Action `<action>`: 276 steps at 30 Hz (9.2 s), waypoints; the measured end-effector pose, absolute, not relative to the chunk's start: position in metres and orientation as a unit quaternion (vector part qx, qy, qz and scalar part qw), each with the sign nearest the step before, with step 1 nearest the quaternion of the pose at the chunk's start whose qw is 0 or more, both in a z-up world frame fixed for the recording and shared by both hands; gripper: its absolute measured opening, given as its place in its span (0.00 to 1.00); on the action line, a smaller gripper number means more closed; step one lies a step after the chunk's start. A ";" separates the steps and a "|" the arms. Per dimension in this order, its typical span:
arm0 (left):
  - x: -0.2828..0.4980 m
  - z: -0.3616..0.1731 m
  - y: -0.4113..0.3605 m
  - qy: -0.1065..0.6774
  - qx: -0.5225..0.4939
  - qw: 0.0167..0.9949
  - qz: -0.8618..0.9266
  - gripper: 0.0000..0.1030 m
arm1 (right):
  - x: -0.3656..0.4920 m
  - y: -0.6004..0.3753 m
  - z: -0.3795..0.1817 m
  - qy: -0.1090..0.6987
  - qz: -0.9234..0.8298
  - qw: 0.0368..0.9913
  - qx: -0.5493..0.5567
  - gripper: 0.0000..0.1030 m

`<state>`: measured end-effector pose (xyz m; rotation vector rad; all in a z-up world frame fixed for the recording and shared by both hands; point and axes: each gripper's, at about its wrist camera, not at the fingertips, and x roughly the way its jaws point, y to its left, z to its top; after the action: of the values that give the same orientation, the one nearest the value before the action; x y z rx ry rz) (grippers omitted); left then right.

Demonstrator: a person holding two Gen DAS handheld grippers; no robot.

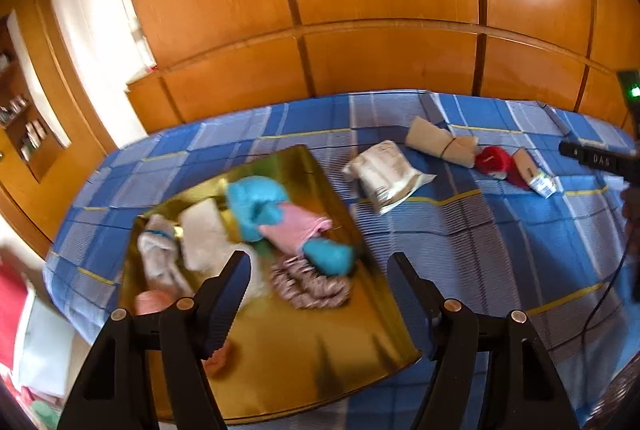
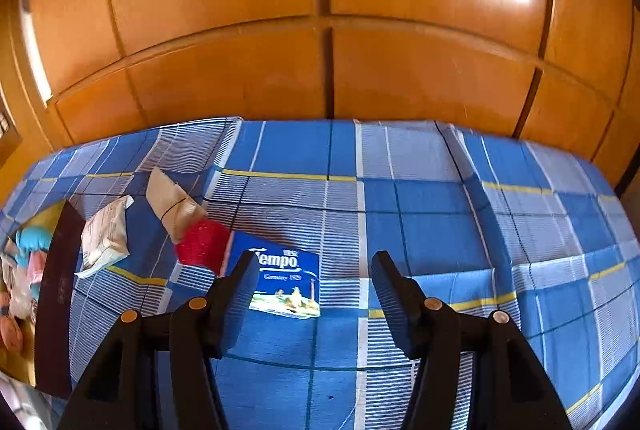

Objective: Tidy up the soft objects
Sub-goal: 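Move both tools back over the remaining items on the bed, then lower the left tool onto the white printed paper packet and grasp it, then lower the right tool onto the blue Tempo tissue pack while the left tool holds the packet, then carry the paper packet over the gold tray with the left tool while the right tool grips the Tempo pack, then lower the paper packet into the gold tray and open the left tool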

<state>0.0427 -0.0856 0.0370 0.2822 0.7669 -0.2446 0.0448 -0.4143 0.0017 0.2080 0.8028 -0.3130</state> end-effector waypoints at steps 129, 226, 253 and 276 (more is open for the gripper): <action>0.023 -0.061 -0.214 0.483 0.108 0.814 -0.304 0.58 | 0.067 -0.454 -0.048 0.473 -0.071 0.858 0.186 0.76; 0.154 -0.019 0.007 0.519 -0.135 0.842 -0.066 0.57 | 0.067 -0.445 -0.074 0.484 -0.117 0.861 0.102 0.72; 0.096 0.021 0.002 0.419 -0.015 0.907 -0.025 0.75 | 0.067 -0.445 -0.075 0.484 -0.120 0.860 0.104 0.72; 0.050 0.033 0.020 0.381 -0.013 0.924 -0.012 0.75 | 0.067 -0.444 -0.074 0.486 -0.124 0.859 0.103 0.72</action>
<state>0.0504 0.0200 0.0331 -0.0257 0.7825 -0.0252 0.0673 -0.4444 -0.0738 0.2167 1.0213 -0.2603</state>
